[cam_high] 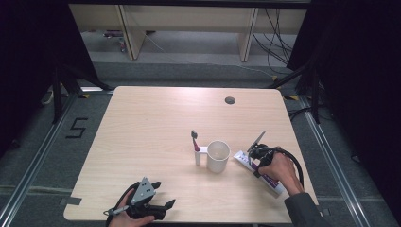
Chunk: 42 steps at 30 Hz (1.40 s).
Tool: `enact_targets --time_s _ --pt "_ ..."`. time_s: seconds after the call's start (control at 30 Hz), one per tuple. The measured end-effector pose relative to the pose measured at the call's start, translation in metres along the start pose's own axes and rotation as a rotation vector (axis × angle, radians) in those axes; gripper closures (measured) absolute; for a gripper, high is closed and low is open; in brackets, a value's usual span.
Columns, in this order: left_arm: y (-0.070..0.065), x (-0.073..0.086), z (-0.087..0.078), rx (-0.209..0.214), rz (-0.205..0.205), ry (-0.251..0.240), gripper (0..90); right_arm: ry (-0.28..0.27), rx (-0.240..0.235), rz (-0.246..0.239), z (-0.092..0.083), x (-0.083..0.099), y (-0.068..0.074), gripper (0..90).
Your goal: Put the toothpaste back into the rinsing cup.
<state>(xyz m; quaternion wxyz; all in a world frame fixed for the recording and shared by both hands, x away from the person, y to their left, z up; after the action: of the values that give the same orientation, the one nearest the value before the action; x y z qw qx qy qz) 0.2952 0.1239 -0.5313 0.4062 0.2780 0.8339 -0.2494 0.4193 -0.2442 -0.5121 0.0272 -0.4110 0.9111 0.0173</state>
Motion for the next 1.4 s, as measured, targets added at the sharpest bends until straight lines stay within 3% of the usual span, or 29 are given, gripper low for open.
enact_targets --time_s 0.1,0.17,0.2,0.23,0.37,0.4,0.43,0.6,0.63,0.83,0.9,0.93,0.97,1.0,1.03,1.13,1.27,1.4 --pt "0.0 0.0 0.0 0.001 0.001 -0.002 20.3 0.019 0.0 0.02 -0.001 -0.001 0.001 75.5" --pt "0.001 0.0 -0.001 -0.006 0.019 0.014 20.3 0.012 -0.003 0.002 -0.001 -0.001 0.0 75.6" --pt "-0.001 0.0 0.0 0.004 -0.001 -0.001 20.3 0.019 -0.005 0.027 -0.001 -0.001 0.001 75.7" --pt "0.0 0.0 0.0 0.0 0.002 0.0 20.3 0.009 -0.008 0.002 -0.001 -0.001 -0.001 75.7" --pt "-0.001 0.0 0.002 0.008 -0.007 -0.01 20.3 0.017 -0.025 -0.003 -0.002 0.0 0.0 76.3" --pt "-0.001 0.0 0.001 0.006 -0.006 -0.007 20.2 0.012 -0.026 0.003 -0.002 0.002 -0.001 76.3" --pt "-0.001 0.0 0.001 0.006 -0.006 -0.004 20.2 -0.003 -0.034 -0.024 -0.002 0.003 -0.003 76.4" --pt "0.0 0.0 0.001 0.0 -0.003 0.007 20.1 -0.044 -0.029 0.011 -0.009 0.012 -0.009 76.6" --pt "0.0 0.0 0.002 0.0 0.0 0.011 20.2 -0.073 -0.03 -0.008 -0.012 0.015 -0.012 76.6" --pt "0.0 0.0 0.002 -0.005 -0.012 0.004 19.9 -0.23 -0.02 0.013 -0.031 0.02 -0.021 76.6" --pt "0.002 0.0 0.0 -0.011 0.008 0.018 19.8 -0.296 -0.004 0.029 -0.039 0.02 -0.024 76.7" --pt "0.002 0.0 0.0 -0.01 0.003 0.015 19.7 -0.314 -0.013 0.056 -0.041 0.02 -0.022 76.7" --pt "0.004 0.0 0.0 -0.019 0.014 0.022 19.6 -0.335 -0.007 0.057 -0.045 0.02 -0.023 76.8" --pt "0.004 0.0 0.0 -0.018 0.012 0.02 19.4 -0.355 0.032 0.054 -0.048 0.018 -0.025 76.8" --pt "0.002 0.0 0.001 -0.009 -0.008 0.005 19.4 -0.363 0.036 0.046 -0.051 0.018 -0.024 76.7" --pt "0.002 0.0 0.001 -0.012 0.0 0.011 19.2 -0.419 0.037 0.064 -0.059 0.013 -0.021 76.8" --pt "0.003 0.0 0.001 -0.013 -0.008 0.01 19.2 -0.482 0.06 0.032 -0.072 0.006 -0.017 76.8" --pt "0.003 0.0 0.001 -0.016 0.004 0.012 19.1 -0.613 0.068 0.012 -0.087 -0.004 -0.013 76.7"
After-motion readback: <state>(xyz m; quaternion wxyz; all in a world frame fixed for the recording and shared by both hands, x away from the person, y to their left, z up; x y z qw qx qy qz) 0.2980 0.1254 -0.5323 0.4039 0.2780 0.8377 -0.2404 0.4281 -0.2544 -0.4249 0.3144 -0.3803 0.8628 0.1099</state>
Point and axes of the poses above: each handheld gripper's, and its own axes: z roughly forward along the jaws, x roughly out of its underside, y roughly to its left, the point moved 4 cm from there along z, roughly forward along the jaws, and after that the axes turned 8 degrees about -z, right-handed, at the moved point
